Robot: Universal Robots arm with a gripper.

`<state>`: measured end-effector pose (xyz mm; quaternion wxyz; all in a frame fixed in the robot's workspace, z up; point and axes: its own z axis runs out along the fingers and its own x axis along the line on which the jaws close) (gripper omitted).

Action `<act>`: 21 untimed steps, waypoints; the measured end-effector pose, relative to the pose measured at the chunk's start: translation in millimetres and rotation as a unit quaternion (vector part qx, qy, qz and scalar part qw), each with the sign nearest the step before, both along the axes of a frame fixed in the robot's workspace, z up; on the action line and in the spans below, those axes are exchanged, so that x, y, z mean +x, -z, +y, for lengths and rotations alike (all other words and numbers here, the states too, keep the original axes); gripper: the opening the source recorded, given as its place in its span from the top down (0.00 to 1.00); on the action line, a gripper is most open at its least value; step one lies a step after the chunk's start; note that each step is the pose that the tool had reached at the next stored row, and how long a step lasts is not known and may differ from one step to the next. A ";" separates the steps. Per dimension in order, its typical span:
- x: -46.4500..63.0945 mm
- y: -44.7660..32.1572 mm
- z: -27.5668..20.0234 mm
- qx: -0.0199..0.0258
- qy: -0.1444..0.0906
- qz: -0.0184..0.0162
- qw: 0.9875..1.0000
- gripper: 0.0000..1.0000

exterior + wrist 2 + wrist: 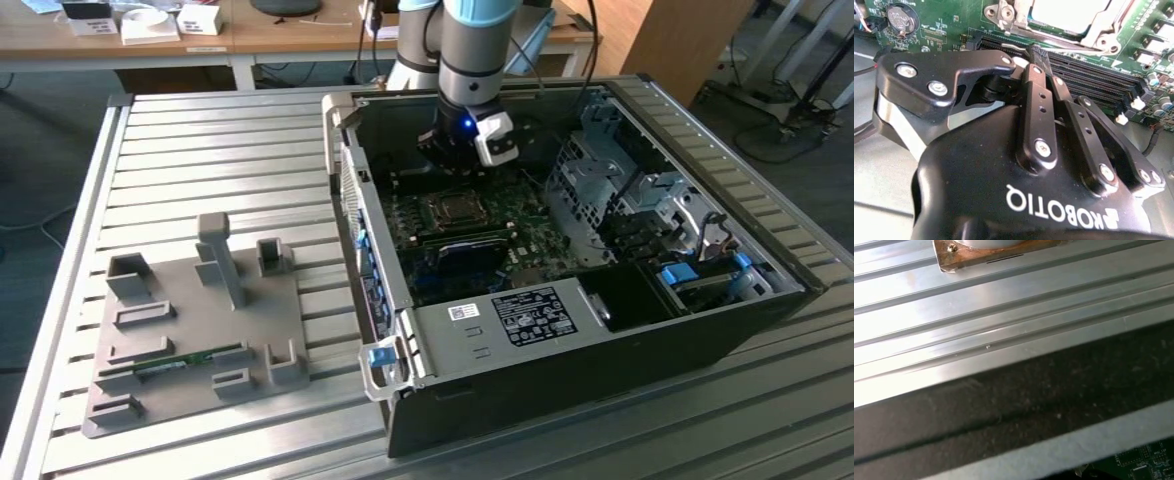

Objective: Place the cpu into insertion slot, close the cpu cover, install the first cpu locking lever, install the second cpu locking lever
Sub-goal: 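Install the first cpu locking lever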

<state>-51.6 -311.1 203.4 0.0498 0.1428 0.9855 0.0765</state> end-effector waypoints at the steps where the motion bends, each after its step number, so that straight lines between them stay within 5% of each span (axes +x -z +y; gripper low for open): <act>1: 0.0 0.7 0.0 0.000 0.001 0.000 1.000 0.89; 21: 1.6 4.7 -0.4 -0.003 0.007 0.000 1.000 0.89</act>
